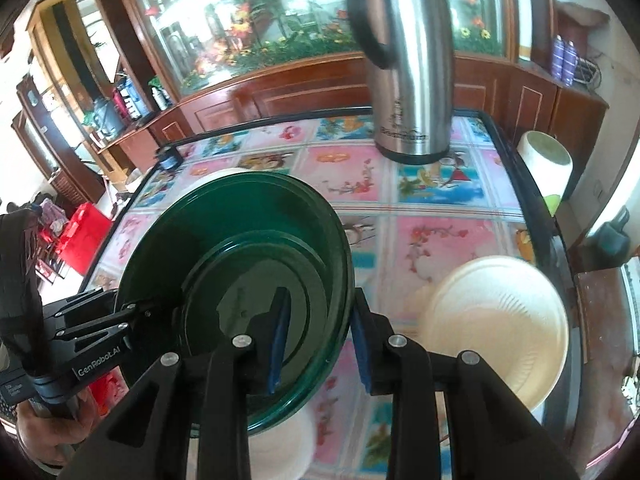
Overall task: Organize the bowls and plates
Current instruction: 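Carry the green basin with the right gripper over the red plates held by the left gripper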
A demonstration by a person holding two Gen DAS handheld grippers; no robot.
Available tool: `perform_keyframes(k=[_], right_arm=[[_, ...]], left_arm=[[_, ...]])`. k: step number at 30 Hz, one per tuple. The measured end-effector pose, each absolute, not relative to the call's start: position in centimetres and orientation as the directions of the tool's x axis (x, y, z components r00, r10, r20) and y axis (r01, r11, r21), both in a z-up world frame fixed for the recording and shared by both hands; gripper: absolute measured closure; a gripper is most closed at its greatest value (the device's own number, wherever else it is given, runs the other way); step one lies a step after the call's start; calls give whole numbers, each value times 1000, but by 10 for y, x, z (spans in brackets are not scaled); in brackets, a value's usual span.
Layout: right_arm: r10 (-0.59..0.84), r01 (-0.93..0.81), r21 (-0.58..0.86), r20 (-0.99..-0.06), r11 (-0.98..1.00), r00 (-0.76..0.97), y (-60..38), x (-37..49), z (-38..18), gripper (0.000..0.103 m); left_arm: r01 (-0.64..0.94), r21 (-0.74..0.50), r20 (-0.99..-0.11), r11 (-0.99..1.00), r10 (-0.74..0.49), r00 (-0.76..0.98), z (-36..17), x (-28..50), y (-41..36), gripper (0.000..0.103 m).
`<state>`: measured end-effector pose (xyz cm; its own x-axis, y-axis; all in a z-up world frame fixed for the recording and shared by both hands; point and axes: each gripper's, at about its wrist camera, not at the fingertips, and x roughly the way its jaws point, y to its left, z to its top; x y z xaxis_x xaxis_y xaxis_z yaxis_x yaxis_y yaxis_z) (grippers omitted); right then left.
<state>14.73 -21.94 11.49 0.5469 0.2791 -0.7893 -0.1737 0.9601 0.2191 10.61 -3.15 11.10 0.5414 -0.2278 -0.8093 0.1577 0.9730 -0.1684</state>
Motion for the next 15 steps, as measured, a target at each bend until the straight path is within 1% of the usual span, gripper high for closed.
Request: perform_keyframes(k=[5, 9, 15], right_arm=[[300, -226, 208, -785, 952, 541, -186, 126, 121, 70], [321, -261, 209, -784, 943, 531, -160, 110, 121, 65], [352, -317, 205, -773, 926, 528, -125, 86, 125, 65]], left_arm=[[123, -167, -795, 978, -207, 570, 117, 77, 2, 82], [103, -168, -794, 980, -196, 576, 115, 56, 25, 82], [59, -172, -795, 983, -174, 581, 111, 29, 62, 82]])
